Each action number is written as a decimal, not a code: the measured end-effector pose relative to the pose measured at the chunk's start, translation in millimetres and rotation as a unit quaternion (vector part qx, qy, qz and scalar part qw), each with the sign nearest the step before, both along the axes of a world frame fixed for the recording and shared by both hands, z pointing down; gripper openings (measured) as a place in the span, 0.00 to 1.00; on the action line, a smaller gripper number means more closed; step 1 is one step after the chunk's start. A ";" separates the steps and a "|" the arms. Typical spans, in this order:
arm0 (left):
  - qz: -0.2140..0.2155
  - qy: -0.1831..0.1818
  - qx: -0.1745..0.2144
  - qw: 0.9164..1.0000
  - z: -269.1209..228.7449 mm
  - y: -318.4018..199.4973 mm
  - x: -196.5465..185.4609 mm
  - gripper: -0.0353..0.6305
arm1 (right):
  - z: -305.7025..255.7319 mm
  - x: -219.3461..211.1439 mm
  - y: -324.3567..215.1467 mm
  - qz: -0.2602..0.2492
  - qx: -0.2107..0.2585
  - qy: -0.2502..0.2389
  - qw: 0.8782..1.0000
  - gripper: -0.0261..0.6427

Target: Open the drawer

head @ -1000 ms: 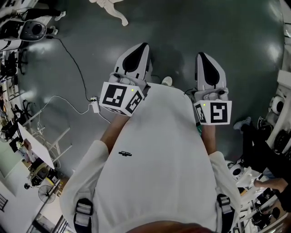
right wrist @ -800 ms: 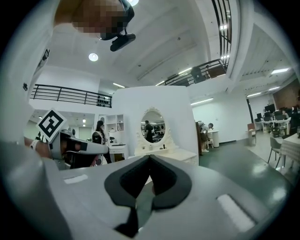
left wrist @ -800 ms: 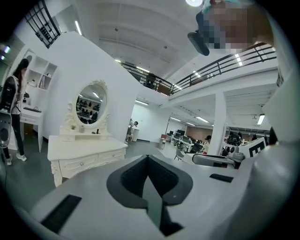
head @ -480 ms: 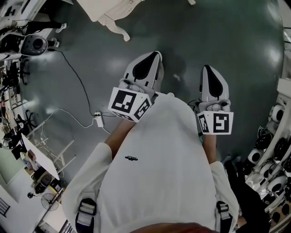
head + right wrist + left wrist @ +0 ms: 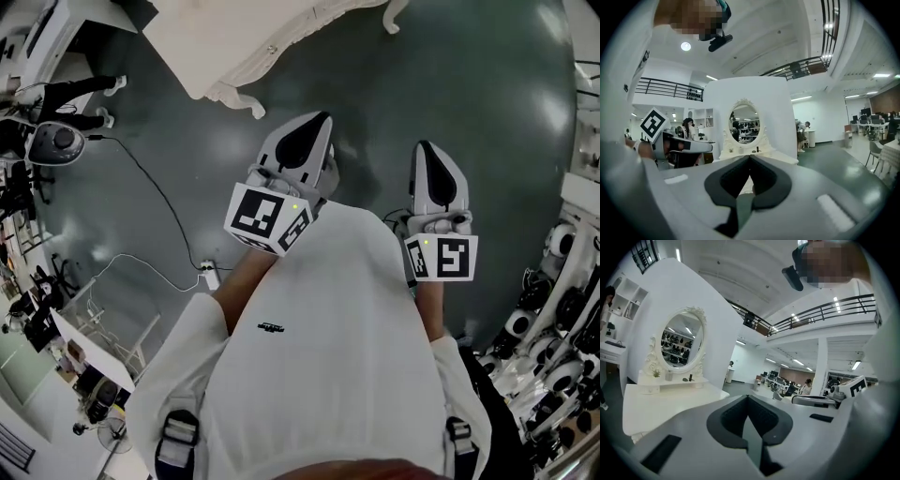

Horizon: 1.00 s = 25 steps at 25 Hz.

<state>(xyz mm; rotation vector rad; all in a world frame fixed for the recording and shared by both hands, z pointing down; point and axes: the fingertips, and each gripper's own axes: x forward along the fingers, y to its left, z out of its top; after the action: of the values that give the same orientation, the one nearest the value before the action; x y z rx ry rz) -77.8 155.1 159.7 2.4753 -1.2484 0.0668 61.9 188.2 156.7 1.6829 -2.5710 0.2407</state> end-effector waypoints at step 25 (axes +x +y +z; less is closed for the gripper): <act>0.012 0.019 -0.005 1.000 27.1 -153.8 -14.2 0.07 | 15.9 -21.4 -158.2 -0.053 -0.003 0.066 0.996 0.06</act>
<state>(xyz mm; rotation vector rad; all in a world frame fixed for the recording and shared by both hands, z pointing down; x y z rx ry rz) -92.0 1.3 186.7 2.4721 -1.1992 0.0324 40.6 30.1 172.6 1.5005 -2.5478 0.1271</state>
